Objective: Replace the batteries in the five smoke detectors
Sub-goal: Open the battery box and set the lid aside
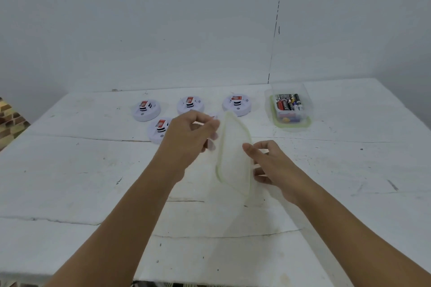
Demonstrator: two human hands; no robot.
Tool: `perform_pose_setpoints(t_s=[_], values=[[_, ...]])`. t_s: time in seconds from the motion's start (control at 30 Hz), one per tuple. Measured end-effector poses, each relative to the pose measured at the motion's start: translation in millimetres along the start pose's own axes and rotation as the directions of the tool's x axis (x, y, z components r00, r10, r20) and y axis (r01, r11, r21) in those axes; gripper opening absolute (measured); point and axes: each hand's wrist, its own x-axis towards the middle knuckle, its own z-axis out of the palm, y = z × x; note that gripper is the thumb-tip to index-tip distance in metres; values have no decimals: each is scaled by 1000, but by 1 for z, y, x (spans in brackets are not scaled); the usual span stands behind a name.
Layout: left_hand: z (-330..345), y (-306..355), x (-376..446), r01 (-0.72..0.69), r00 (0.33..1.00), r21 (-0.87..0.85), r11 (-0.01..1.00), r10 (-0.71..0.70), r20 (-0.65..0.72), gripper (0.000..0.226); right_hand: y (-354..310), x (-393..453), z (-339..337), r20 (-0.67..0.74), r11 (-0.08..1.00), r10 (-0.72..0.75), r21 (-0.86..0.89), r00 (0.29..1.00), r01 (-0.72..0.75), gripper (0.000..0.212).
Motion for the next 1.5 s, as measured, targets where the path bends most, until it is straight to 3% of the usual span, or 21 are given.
perform_pose_setpoints(t_s=[0.2, 0.4, 0.57, 0.67, 0.73, 0.83, 0.93, 1.0, 1.13, 1.2, 1.33, 1.5], values=[[53, 20, 2, -22, 980, -30, 999, 28, 197, 16, 10, -7, -21, 25, 970, 36, 239, 999, -41, 40], [100, 13, 5, 7, 952, 2, 1000, -7, 306, 23, 20, -8, -40, 70, 891, 61, 445, 996, -86, 51], [111, 14, 3, 18, 937, 21, 1000, -24, 349, 31, 18, -6, -50, 128, 817, 83, 560, 988, -141, 80], [106, 11, 3, -4, 932, 62, 998, -19, 363, 25, 11, -11, -53, 170, 779, 116, 595, 979, -196, 73], [98, 9, 3, -45, 937, 116, 992, 1, 351, 21, 12, -10, -52, 80, 856, 138, 491, 987, -159, 53], [72, 3, 5, -126, 965, 281, 952, 52, 256, 15, 20, -7, -51, -137, 995, 85, 55, 987, -79, 46], [37, -9, 10, -127, 990, 471, 873, 83, 113, 17, 28, 1, -52, -199, 940, -54, -340, 978, -17, 56], [15, -17, 11, -75, 997, 591, 803, 57, 49, 23, 30, 6, -51, -213, 869, -87, -495, 973, -31, 62], [-14, -33, 11, 51, 993, 781, 623, -115, 27, 44, 33, 6, -46, -208, 785, -102, -617, 973, -49, 66], [-21, -39, 12, 90, 976, 803, 589, -211, 46, 44, 32, 6, -45, -199, 740, -115, -671, 973, -50, 65], [-26, -50, 16, 138, 945, 714, 687, -308, 114, 24, 28, 10, -49, -169, 694, -108, -719, 980, -47, 66], [-31, -53, 19, 157, 958, 618, 770, -272, 95, 12, 24, 12, -55, -141, 695, -90, -718, 986, -39, 70]])
